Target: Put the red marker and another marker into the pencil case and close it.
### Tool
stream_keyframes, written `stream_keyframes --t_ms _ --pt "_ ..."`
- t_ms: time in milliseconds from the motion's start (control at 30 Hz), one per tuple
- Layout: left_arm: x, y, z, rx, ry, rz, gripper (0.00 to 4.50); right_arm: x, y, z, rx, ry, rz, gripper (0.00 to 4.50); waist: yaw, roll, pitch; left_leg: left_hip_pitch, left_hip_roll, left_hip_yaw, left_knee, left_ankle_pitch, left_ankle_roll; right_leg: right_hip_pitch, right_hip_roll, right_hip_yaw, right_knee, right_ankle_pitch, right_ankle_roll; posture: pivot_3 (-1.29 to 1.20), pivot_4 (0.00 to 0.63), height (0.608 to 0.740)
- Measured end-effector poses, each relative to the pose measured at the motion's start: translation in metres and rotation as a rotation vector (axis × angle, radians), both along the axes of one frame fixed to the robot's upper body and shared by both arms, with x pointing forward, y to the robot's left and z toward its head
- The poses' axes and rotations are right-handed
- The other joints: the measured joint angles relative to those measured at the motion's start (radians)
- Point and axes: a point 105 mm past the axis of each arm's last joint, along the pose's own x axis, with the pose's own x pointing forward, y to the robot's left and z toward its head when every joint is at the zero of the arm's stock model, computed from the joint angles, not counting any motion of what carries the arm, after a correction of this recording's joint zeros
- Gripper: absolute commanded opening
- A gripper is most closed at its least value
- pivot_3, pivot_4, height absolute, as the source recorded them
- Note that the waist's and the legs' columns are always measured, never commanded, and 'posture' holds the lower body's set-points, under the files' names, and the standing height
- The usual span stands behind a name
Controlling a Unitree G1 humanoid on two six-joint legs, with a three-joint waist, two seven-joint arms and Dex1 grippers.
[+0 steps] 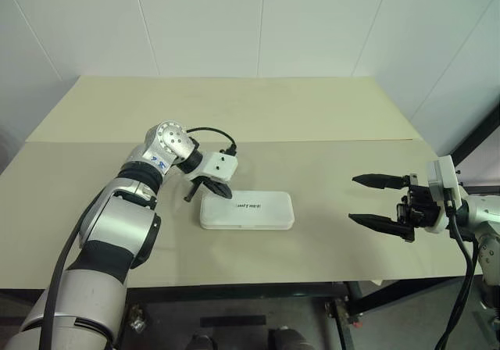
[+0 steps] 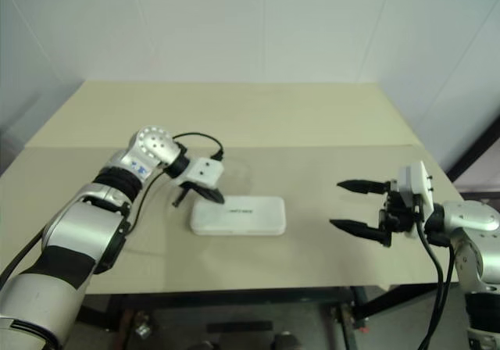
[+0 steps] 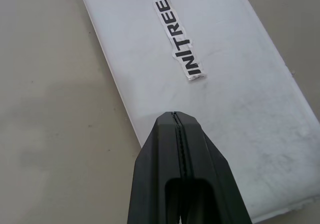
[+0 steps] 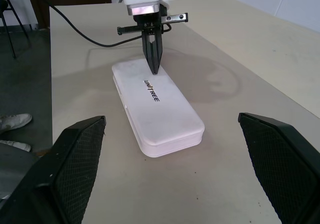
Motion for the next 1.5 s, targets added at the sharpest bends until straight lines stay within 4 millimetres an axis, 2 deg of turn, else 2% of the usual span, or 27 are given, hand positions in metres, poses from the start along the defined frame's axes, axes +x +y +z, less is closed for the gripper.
stream_keyframes --t_ms 167,267,367,500,600,767,833,933,1100,1233,1267,1500 --pt "-0.002 -0.003 0.0 -0.074 0.064 0.034 0.01 0.001 -0.001 0.0 -0.005 -0.001 -0.006 4.5 -0.001 0.0 0.0 -0.001 0.0 0.0 0.001 0.001 0.001 0.0 0.0 0.0 0.0 0.0 0.0 0.0 0.15 0.74" --pt "-0.006 -0.012 0.003 -0.258 0.179 0.068 0.01 0.002 -0.001 0.0 -0.006 -0.002 -0.007 4.5 0.0 0.0 0.0 -0.005 0.0 -0.001 0.0 0.001 0.001 -0.005 0.0 0.0 0.001 0.0 0.0 0.0 0.15 0.74" --pt "-0.004 -0.018 0.026 -0.509 0.216 0.093 0.01 0.002 -0.001 0.0 -0.007 -0.001 -0.008 4.5 0.0 0.0 0.0 -0.009 0.0 -0.001 -0.002 0.0 0.0 -0.01 0.0 -0.001 0.001 0.0 0.0 0.0 0.15 0.74" --pt "-0.002 -0.01 0.047 -0.707 0.174 0.086 0.01 0.002 -0.002 -0.001 -0.006 0.002 -0.012 4.5 0.001 0.0 0.0 -0.008 0.001 -0.001 -0.003 0.0 0.0 -0.01 0.0 -0.002 0.001 -0.001 -0.001 0.0 0.15 0.74" --pt "-0.004 -0.001 0.048 -0.828 0.143 0.078 0.01 0.003 -0.003 -0.002 -0.003 0.009 -0.018 4.5 0.001 0.0 0.0 -0.008 0.001 -0.001 -0.002 0.0 0.0 -0.009 -0.001 -0.002 0.002 -0.001 -0.001 0.0 0.15 0.74" --pt "-0.007 0.018 0.042 -0.891 0.116 0.103 0.01 0.006 -0.003 -0.001 -0.003 0.012 -0.014 4.5 0.0 0.0 0.0 -0.006 0.001 -0.001 0.0 0.0 0.0 -0.007 -0.001 -0.002 0.003 0.0 0.0 0.0 0.15 0.74" --pt "-0.01 0.025 0.044 -0.921 0.112 0.107 0.39 0.008 -0.001 -0.001 -0.006 0.014 -0.007 4.5 -0.002 0.0 0.0 -0.005 0.001 0.0 -0.001 0.0 0.0 -0.007 -0.001 -0.001 0.003 0.0 -0.001 0.0 0.15 0.74" --pt "-0.018 0.039 0.039 -0.928 0.156 0.126 1.22 0.009 -0.001 0.0 -0.005 0.015 -0.004 4.5 -0.004 0.0 0.0 -0.005 0.002 -0.001 -0.002 0.0 0.0 -0.007 -0.001 -0.001 0.003 -0.001 -0.001 0.0 0.15 0.74" --pt "-0.027 0.058 0.018 -0.845 0.208 0.176 2.99 0.01 -0.002 -0.002 -0.009 0.024 -0.003 4.5 -0.001 0.0 0.0 -0.005 0.002 -0.001 -0.001 0.0 0.0 -0.007 -0.001 -0.002 0.003 -0.001 -0.001 0.0 0.15 0.74" --pt "-0.03 0.063 0.016 -0.858 0.217 0.179 4.3 0.011 -0.002 0.0 -0.014 0.02 0.005 4.5 0.0 0.0 0.0 -0.005 0.001 0.0 0.0 0.0 0.0 -0.007 -0.001 -0.002 0.003 -0.001 -0.001 0.0 0.15 0.74" --pt "-0.031 0.065 0.017 -0.867 0.218 0.181 4.46 0.011 -0.001 0.001 -0.014 0.018 0.006 4.5 0.0 0.0 0.0 -0.005 0.001 -0.001 0.0 0.0 0.0 -0.007 -0.001 -0.002 0.003 -0.001 -0.001 0.0 0.15 0.74" --pt "-0.036 0.075 0.022 -0.911 0.234 0.197 4.46 0.011 -0.002 0.002 -0.024 0.019 0.007 4.5 -0.004 0.0 0.0 -0.005 0.002 0.0 -0.002 0.0 0.0 -0.007 -0.001 -0.002 0.003 -0.001 -0.002 0.0 0.15 0.74"
